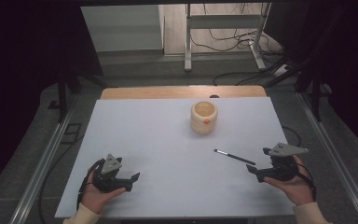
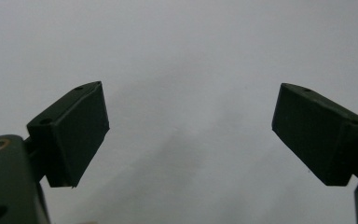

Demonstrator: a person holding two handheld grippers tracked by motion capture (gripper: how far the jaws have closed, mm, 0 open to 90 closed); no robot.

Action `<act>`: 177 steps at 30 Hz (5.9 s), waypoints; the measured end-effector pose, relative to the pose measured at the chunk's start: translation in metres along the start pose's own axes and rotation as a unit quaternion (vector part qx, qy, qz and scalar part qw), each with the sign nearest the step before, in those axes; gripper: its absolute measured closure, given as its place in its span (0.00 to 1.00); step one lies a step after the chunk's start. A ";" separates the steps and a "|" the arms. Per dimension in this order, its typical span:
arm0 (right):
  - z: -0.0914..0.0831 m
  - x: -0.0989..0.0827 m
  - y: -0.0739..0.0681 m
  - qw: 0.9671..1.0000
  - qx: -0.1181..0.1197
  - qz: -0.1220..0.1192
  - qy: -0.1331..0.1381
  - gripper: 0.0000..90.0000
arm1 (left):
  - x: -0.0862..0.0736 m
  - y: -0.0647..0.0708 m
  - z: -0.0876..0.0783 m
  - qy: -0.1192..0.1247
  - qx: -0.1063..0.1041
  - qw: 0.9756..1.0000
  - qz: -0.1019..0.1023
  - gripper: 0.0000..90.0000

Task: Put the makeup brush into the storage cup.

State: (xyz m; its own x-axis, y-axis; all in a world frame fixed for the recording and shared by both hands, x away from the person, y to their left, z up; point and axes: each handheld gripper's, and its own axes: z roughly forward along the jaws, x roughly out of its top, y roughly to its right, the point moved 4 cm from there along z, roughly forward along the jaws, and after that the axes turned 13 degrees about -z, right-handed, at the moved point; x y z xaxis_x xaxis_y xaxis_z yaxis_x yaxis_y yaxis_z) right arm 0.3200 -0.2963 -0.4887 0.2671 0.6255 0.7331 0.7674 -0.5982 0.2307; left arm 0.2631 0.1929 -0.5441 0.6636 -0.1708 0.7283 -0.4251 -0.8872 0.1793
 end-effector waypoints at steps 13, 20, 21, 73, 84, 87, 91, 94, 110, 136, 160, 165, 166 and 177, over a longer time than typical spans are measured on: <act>0.008 0.012 -0.002 0.999 0.021 -0.025 -0.016 0.12 | 0.000 0.001 0.001 -0.003 0.000 1.000 0.002 0.12; 0.014 0.019 0.000 0.999 0.029 -0.034 -0.026 0.13 | 0.000 0.001 0.002 -0.004 0.000 1.000 0.003 0.12; 0.015 0.020 0.000 0.999 0.031 -0.035 -0.028 0.13 | 0.000 0.000 0.002 -0.005 0.001 1.000 0.003 0.12; 0.079 0.045 0.008 0.985 0.085 -0.078 -0.128 0.16 | 0.000 0.000 0.000 -0.003 -0.001 1.000 0.005 0.13; 0.092 0.046 0.009 0.978 0.097 -0.091 -0.161 0.17 | 0.000 0.000 0.000 -0.003 -0.001 1.000 0.005 0.13; 0.097 0.047 0.007 0.974 0.105 -0.096 -0.173 0.18 | 0.000 0.000 0.000 -0.002 -0.001 1.000 0.005 0.13; 0.102 0.047 0.006 0.971 0.112 -0.101 -0.188 0.19 | 0.000 0.000 0.000 -0.002 0.000 1.000 0.006 0.13; 0.106 0.047 0.005 0.969 0.116 -0.101 -0.193 0.22 | 0.000 0.000 0.000 -0.001 -0.001 1.000 0.005 0.13; 0.115 0.047 0.003 0.957 0.142 -0.106 -0.230 0.45 | 0.000 -0.001 -0.001 -0.001 -0.001 1.000 0.004 0.13; 0.119 0.044 0.005 0.945 0.165 -0.122 -0.256 0.93 | 0.000 -0.001 -0.001 0.000 0.000 1.000 0.004 0.13; 0.092 0.062 0.013 0.963 0.145 -0.113 -0.199 0.93 | 0.000 -0.001 -0.001 -0.001 0.000 1.000 0.005 0.13; 0.089 0.065 0.013 0.966 0.140 -0.108 -0.189 0.93 | 0.000 -0.001 -0.001 -0.001 0.000 1.000 0.005 0.13; 0.088 0.065 0.013 0.967 0.139 -0.108 -0.186 0.93 | 0.000 -0.001 -0.001 -0.001 0.000 1.000 0.005 0.13; 0.083 0.070 0.013 0.972 0.138 -0.097 -0.165 0.93 | 0.000 -0.002 -0.001 -0.001 0.001 1.000 0.005 0.13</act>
State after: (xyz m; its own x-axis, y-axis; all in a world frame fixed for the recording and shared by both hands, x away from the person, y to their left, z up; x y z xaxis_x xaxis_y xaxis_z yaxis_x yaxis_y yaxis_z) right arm 0.3971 -0.2187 -0.4882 0.2398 0.8666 0.4375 0.9366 -0.3252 0.1308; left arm 0.2632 0.1949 -0.5435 0.6596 -0.1807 0.7295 -0.4311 -0.8861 0.1703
